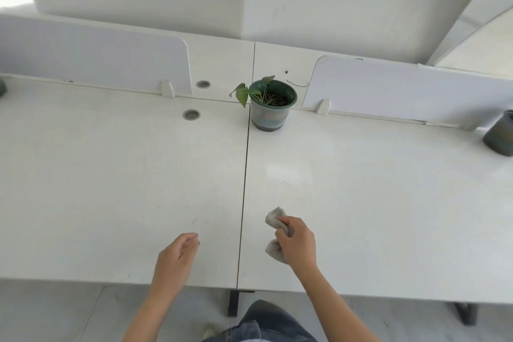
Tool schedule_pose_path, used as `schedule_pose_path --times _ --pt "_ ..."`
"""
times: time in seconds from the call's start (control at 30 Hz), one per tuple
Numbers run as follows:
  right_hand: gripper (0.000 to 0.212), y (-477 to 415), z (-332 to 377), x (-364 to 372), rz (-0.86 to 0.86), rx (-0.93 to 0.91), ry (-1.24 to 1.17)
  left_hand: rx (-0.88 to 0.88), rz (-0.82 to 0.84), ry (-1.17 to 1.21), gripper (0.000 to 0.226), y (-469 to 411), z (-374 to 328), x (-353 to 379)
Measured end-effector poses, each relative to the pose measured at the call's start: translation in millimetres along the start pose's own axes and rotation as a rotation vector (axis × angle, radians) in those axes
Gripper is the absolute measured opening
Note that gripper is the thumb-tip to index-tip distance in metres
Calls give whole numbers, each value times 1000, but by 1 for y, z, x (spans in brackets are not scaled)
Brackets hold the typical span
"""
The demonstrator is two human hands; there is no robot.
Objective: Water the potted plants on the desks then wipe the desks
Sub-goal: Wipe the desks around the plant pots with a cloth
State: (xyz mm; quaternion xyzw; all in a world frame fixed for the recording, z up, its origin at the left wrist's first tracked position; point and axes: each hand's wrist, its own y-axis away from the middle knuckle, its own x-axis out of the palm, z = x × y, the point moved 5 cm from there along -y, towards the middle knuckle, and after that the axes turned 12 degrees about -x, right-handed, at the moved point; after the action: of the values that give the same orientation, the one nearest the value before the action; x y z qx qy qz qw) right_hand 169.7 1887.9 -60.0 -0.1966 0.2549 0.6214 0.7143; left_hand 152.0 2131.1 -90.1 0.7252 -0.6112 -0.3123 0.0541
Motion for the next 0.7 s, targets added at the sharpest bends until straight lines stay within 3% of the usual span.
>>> schedule_pose_path --times 0.3,0.37,0.53,0.7 --pt "27 58 2 8 281 -407 111 -78 -108 76 13 73 38 24" --pt "26 75 -8 7 347 -434 130 -119 -111 67 19 94 54 39" --pt "14 130 -55 20 606 -403 226 -256 -51 -21 8 157 107 71" --pt "35 158 -49 41 726 -420 217 -338 -176 70 11 209 141 44"
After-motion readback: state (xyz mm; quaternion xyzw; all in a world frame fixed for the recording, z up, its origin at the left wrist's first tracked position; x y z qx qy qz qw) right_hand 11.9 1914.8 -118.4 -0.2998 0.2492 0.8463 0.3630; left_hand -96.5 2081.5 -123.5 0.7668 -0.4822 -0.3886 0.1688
